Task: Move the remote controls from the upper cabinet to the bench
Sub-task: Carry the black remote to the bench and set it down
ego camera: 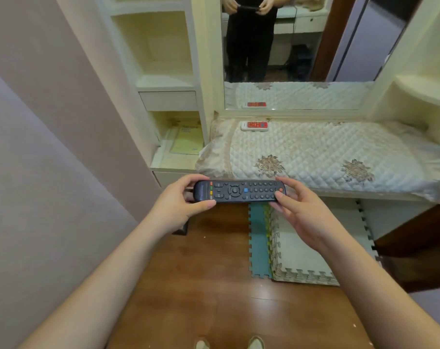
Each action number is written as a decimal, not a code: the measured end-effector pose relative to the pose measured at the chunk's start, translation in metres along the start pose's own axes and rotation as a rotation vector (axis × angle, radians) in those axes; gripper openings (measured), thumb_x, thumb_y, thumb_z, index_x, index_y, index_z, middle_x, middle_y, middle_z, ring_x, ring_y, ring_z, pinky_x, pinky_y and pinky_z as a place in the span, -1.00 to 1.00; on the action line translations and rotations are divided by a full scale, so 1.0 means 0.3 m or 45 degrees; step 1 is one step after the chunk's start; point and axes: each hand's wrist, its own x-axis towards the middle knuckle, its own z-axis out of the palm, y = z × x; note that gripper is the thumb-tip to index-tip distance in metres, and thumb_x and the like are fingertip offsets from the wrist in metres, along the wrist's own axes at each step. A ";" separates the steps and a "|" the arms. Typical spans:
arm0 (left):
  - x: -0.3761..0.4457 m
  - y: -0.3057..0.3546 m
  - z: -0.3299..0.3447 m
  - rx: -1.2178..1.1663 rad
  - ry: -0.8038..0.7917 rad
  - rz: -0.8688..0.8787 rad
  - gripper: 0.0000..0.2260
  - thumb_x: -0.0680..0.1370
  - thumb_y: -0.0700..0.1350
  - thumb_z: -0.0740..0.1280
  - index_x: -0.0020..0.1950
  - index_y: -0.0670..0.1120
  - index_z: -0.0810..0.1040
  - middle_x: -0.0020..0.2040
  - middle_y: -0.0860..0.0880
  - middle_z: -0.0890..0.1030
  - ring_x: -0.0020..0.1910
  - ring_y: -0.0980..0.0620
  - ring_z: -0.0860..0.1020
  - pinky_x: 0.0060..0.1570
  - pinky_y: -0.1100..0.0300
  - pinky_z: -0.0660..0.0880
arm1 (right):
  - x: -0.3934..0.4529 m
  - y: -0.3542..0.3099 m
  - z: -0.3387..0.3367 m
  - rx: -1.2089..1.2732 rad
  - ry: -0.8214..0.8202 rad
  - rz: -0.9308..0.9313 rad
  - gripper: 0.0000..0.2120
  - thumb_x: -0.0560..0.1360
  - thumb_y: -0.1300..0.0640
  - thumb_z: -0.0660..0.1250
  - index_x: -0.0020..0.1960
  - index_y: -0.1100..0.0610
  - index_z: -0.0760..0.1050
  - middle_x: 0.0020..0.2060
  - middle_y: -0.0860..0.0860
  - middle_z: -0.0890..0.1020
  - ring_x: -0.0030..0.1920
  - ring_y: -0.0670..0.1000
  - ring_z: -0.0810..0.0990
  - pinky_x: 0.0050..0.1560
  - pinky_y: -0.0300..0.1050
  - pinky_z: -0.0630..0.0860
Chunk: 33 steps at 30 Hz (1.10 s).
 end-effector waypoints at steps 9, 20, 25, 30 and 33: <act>0.252 -0.036 0.035 -0.073 -0.165 0.001 -0.57 0.39 -0.16 0.54 0.20 0.05 0.53 0.13 0.08 0.59 -0.02 0.08 0.65 -0.06 0.31 0.54 | 0.154 -0.016 -0.024 0.064 0.182 -0.002 -0.67 0.57 0.33 0.22 0.31 0.15 0.42 0.03 0.09 0.65 0.10 0.02 0.63 0.16 -0.12 0.53; 0.592 -0.101 -0.051 -0.058 -0.307 0.036 -0.57 0.39 -0.12 0.54 0.20 0.13 0.53 0.14 0.12 0.56 -0.01 0.00 0.63 -0.03 -0.10 0.61 | 0.409 -0.024 0.067 0.105 0.369 -0.019 -0.66 0.56 0.35 0.22 0.32 0.18 0.40 0.07 0.16 0.61 0.14 0.05 0.62 0.14 -0.16 0.57; 0.700 -0.128 -0.057 -0.066 -0.327 0.023 -0.57 0.40 -0.13 0.54 0.21 0.11 0.53 0.14 0.10 0.57 -0.03 0.03 0.64 -0.08 -0.13 0.62 | 0.498 -0.033 0.080 0.084 0.426 0.004 -0.67 0.56 0.35 0.23 0.30 0.17 0.43 0.09 0.17 0.59 0.08 0.03 0.63 0.04 -0.23 0.60; 0.803 -0.149 -0.018 -0.099 -0.334 0.010 -0.56 0.41 -0.15 0.53 0.24 0.08 0.52 0.14 0.06 0.59 -0.08 0.07 0.65 -0.12 0.18 0.61 | 0.582 -0.066 0.059 0.070 0.471 0.001 -0.73 0.58 0.35 0.20 0.25 0.19 0.46 -0.01 0.10 0.60 0.02 0.01 0.62 0.19 -0.09 0.51; 0.879 -0.160 0.020 -0.108 -0.336 0.004 -0.51 0.41 -0.16 0.52 0.29 0.07 0.49 0.16 0.08 0.57 -0.07 0.12 0.65 -0.12 0.30 0.55 | 0.643 -0.081 0.028 0.075 0.494 0.009 -0.74 0.58 0.35 0.19 0.24 0.20 0.45 -0.05 0.09 0.60 -0.02 0.00 0.63 0.12 -0.14 0.56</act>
